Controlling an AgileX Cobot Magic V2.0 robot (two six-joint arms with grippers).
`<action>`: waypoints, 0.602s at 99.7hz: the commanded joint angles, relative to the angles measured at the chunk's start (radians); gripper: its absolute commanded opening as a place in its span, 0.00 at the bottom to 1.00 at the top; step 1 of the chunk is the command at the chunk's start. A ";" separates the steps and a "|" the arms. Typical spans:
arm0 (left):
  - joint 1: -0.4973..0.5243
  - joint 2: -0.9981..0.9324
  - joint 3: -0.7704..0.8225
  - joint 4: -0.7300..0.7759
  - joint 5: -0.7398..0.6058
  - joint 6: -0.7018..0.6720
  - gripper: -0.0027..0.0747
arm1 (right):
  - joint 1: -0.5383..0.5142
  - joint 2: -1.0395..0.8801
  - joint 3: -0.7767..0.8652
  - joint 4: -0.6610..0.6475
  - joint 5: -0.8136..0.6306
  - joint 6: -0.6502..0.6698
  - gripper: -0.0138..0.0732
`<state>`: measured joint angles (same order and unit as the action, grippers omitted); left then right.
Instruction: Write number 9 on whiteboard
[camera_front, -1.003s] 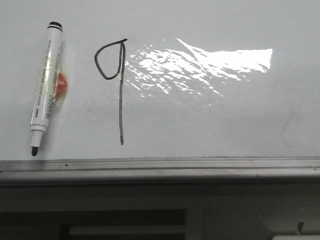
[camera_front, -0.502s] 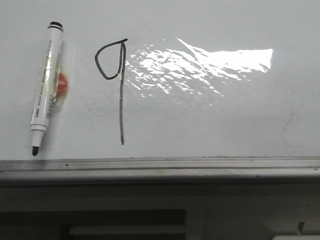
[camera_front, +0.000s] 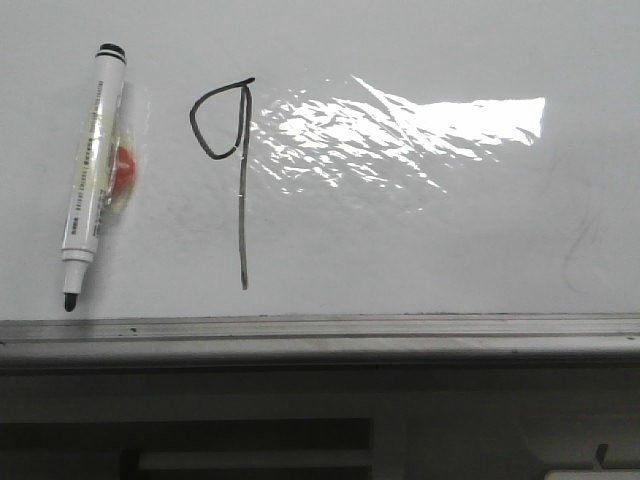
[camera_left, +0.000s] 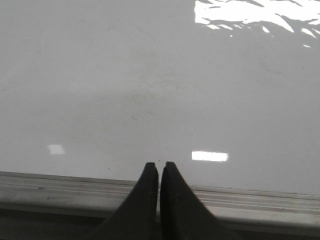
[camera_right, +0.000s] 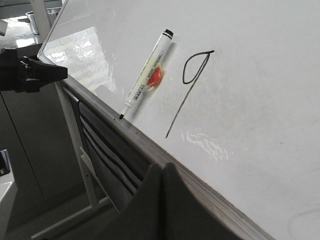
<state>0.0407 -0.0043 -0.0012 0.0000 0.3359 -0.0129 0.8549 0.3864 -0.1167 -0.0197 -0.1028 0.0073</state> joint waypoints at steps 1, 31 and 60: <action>-0.005 -0.027 0.020 -0.008 -0.045 -0.001 0.01 | -0.005 0.005 -0.027 -0.029 -0.082 -0.070 0.09; -0.005 -0.027 0.020 -0.008 -0.045 -0.001 0.01 | -0.097 0.003 0.057 -0.029 -0.275 -0.124 0.09; -0.005 -0.027 0.020 -0.008 -0.045 -0.001 0.01 | -0.433 0.001 0.155 -0.018 -0.702 -0.118 0.09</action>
<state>0.0407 -0.0043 -0.0012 0.0000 0.3359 -0.0129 0.5042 0.3823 0.0120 -0.0382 -0.6916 -0.1017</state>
